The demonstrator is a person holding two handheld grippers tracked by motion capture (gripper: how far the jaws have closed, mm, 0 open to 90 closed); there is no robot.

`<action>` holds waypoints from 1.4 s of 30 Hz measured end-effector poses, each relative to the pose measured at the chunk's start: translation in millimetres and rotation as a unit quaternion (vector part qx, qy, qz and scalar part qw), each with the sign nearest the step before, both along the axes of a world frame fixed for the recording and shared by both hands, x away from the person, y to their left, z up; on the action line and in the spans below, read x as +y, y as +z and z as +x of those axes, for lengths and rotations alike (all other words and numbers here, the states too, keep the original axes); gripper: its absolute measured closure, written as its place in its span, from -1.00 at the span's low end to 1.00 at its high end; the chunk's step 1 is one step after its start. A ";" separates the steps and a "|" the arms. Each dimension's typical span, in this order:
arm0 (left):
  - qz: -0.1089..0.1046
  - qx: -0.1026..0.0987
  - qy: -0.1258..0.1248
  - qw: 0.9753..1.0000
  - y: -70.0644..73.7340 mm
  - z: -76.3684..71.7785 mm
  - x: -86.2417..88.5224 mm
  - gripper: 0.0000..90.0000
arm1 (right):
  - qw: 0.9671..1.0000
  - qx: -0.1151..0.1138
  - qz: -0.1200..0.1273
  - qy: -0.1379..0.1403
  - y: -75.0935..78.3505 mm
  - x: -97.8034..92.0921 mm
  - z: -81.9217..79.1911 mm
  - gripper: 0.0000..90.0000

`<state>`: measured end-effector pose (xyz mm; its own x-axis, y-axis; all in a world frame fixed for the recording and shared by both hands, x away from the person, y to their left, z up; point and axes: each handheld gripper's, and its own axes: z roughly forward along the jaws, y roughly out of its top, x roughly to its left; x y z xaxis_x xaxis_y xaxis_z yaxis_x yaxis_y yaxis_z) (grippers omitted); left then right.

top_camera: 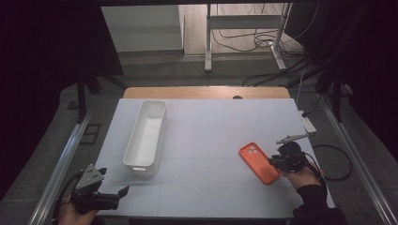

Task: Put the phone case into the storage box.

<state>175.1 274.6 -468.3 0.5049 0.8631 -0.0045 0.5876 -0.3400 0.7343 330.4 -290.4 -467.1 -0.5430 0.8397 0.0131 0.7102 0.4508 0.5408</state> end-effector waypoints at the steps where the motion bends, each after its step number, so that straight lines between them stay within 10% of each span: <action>1: 0.000 0.000 0.000 1.000 0.0 0.0 0.1 -0.98 | 1.000 -0.005 -0.002 0.000 0.3 0.1 -0.5 0.42; 15: -0.003 0.003 0.004 1.000 -0.2 0.6 0.8 -0.98 | 0.998 -0.041 0.020 -0.035 3.6 -5.1 5.2 -0.99; 42: -0.001 0.004 0.001 1.000 -0.3 0.7 0.2 -0.98 | 0.999 -0.004 0.018 -0.041 -29.1 -15.3 19.9 -1.00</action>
